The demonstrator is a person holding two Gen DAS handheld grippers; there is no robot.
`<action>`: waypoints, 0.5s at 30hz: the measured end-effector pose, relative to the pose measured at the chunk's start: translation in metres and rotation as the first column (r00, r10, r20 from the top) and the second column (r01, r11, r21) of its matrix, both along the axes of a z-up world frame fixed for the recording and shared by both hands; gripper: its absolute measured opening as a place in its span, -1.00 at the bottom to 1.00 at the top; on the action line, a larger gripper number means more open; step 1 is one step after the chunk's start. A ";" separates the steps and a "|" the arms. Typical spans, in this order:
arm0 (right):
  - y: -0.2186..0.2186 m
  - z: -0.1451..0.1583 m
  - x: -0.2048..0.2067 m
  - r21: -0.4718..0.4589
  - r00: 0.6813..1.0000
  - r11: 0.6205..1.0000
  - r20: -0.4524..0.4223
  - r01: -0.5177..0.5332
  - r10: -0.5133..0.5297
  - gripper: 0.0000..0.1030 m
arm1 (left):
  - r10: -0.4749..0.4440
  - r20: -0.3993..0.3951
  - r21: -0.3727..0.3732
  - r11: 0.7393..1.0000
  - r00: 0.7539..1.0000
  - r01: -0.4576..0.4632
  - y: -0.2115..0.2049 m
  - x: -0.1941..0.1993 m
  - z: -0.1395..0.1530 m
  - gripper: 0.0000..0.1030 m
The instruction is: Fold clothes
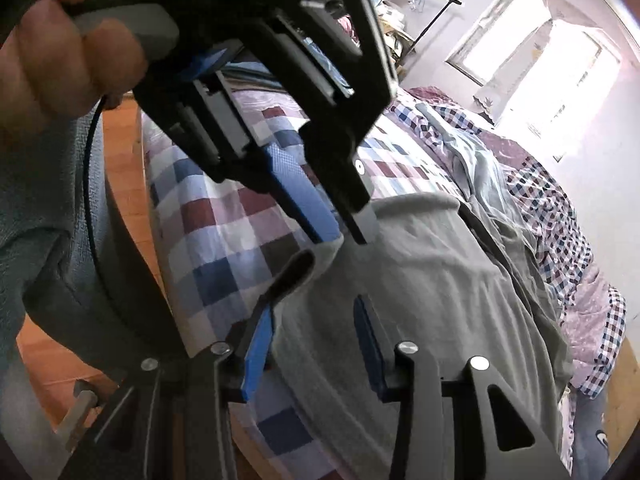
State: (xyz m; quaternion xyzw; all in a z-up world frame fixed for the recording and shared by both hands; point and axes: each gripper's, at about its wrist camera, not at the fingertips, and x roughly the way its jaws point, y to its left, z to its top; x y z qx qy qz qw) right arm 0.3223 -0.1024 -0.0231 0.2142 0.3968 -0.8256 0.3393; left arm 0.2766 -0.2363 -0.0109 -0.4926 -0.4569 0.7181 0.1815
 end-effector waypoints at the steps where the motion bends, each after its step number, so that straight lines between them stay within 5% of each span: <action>1: -0.002 -0.001 -0.001 0.005 1.000 1.000 -0.003 0.004 -0.004 -0.55 | 0.002 0.001 -0.003 1.000 1.000 -0.002 0.000 0.000 0.000 -0.69; 4: -0.003 0.001 -0.006 -0.004 0.999 0.999 -0.007 0.034 -0.034 -0.97 | 0.023 0.004 -0.008 1.000 1.000 -0.023 -0.004 0.001 0.001 -0.69; 7: 0.007 0.013 -0.017 -0.065 0.997 0.996 0.046 0.065 -0.062 -0.98 | 0.046 0.007 -0.035 0.998 0.999 -0.045 -0.007 0.003 0.003 -0.64; 11: 0.021 0.031 -0.033 -0.162 0.988 0.982 0.134 0.101 -0.079 -0.99 | 0.055 -0.040 -0.213 0.975 0.998 -0.062 -0.002 0.014 0.023 -0.04; 15: 0.028 0.048 -0.037 -0.223 0.980 0.969 0.186 0.111 -0.069 -0.99 | -0.009 -0.128 -0.403 0.914 0.992 -0.044 0.020 0.030 0.053 0.14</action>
